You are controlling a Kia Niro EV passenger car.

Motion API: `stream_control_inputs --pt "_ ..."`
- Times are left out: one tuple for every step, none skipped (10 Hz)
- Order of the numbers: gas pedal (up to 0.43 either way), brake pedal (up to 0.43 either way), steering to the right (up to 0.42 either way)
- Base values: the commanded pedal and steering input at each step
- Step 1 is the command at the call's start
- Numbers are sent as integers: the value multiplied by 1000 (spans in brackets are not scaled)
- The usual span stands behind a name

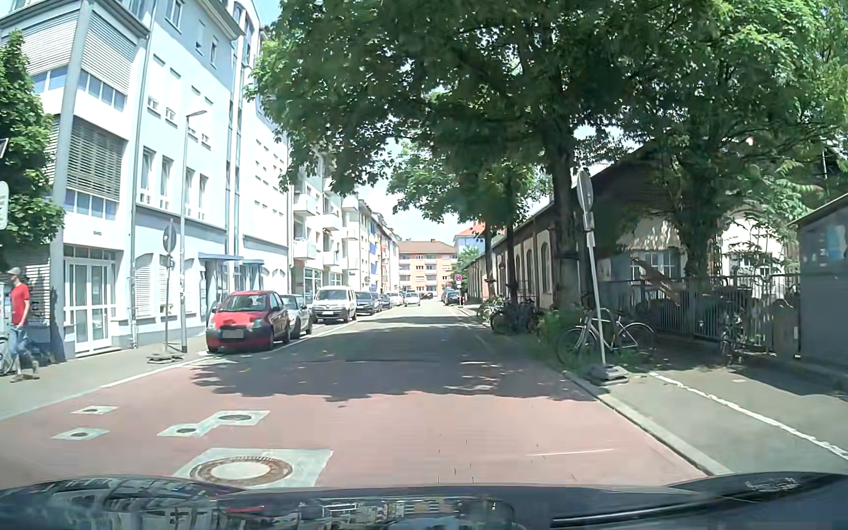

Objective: Follow the waypoints while adhering to traffic rules and regulations

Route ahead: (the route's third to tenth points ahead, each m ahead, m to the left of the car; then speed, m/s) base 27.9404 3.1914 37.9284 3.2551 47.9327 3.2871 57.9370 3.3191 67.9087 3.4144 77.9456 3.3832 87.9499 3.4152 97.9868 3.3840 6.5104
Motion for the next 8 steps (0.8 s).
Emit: stream_control_inputs --pt "67 0 -11" --pt "67 0 -10" --pt "67 0 -10" --pt "67 0 -10" --pt "67 0 -9" --pt "67 0 -9" --pt "67 0 -8" --pt "67 0 -7"
